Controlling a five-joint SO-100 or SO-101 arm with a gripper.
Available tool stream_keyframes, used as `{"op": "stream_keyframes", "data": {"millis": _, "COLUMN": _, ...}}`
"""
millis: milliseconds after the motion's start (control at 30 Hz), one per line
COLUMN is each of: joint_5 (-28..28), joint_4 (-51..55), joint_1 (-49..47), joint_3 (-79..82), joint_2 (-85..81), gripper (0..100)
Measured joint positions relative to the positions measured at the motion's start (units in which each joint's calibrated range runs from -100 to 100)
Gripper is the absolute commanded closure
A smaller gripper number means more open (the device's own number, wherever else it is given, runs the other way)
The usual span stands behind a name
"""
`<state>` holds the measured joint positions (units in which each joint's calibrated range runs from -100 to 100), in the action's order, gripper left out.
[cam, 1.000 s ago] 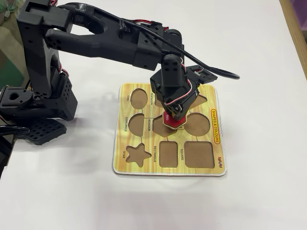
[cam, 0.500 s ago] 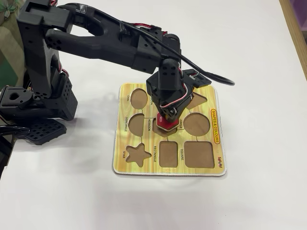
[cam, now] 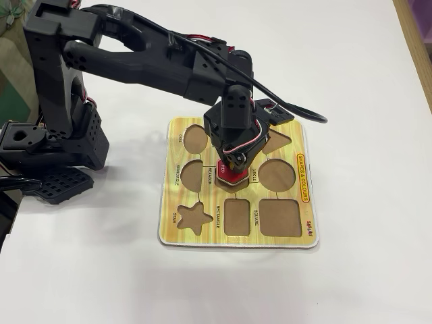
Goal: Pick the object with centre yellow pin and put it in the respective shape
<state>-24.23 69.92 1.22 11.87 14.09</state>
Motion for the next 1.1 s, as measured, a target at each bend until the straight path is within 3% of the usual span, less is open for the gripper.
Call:
{"op": "stream_keyframes", "data": {"millis": 600, "joint_5": 0.31, "joint_4": 0.0, "joint_1": 2.43, "joint_3": 0.0, "joint_2": 0.0, "gripper": 95}}
{"op": "stream_keyframes", "data": {"millis": 767, "joint_5": 0.31, "joint_4": 0.0, "joint_1": 2.43, "joint_3": 0.0, "joint_2": 0.0, "gripper": 84}}
{"op": "stream_keyframes", "data": {"millis": 1100, "joint_5": 0.0, "joint_4": 0.0, "joint_1": 2.43, "joint_3": 0.0, "joint_2": 0.0, "gripper": 82}}
